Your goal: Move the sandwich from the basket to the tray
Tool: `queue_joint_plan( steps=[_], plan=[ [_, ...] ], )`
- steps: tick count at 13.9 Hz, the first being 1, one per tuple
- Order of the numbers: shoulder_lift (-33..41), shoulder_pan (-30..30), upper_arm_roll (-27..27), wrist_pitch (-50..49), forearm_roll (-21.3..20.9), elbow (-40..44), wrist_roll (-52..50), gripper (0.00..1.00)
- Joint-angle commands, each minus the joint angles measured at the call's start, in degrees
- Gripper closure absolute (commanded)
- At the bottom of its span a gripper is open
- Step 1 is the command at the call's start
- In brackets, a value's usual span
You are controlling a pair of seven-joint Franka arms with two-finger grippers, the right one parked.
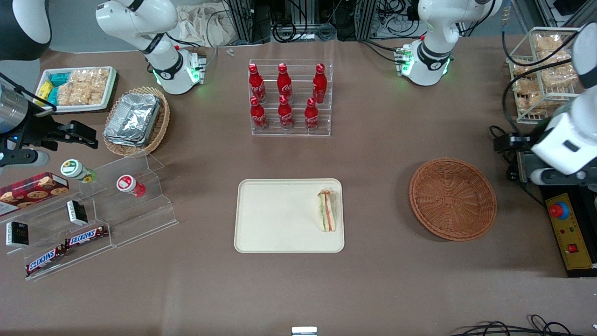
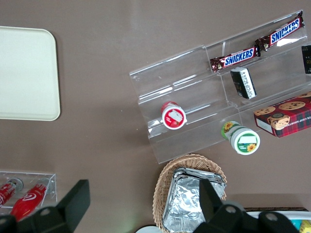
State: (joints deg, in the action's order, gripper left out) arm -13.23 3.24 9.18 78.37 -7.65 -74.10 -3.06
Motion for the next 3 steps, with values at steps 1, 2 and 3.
queue_joint_plan(
  steps=[1, 2, 3],
  plan=[
    [2.6, -0.43, -2.58, 3.18, 0.53, -5.08, 1.3, 0.0],
    [2.6, -0.52, -3.03, 4.41, 0.53, -5.96, 1.3, 0.0],
    [2.69, -0.43, -3.12, 4.86, 0.7, -6.4, 1.3, 0.0]
  ],
)
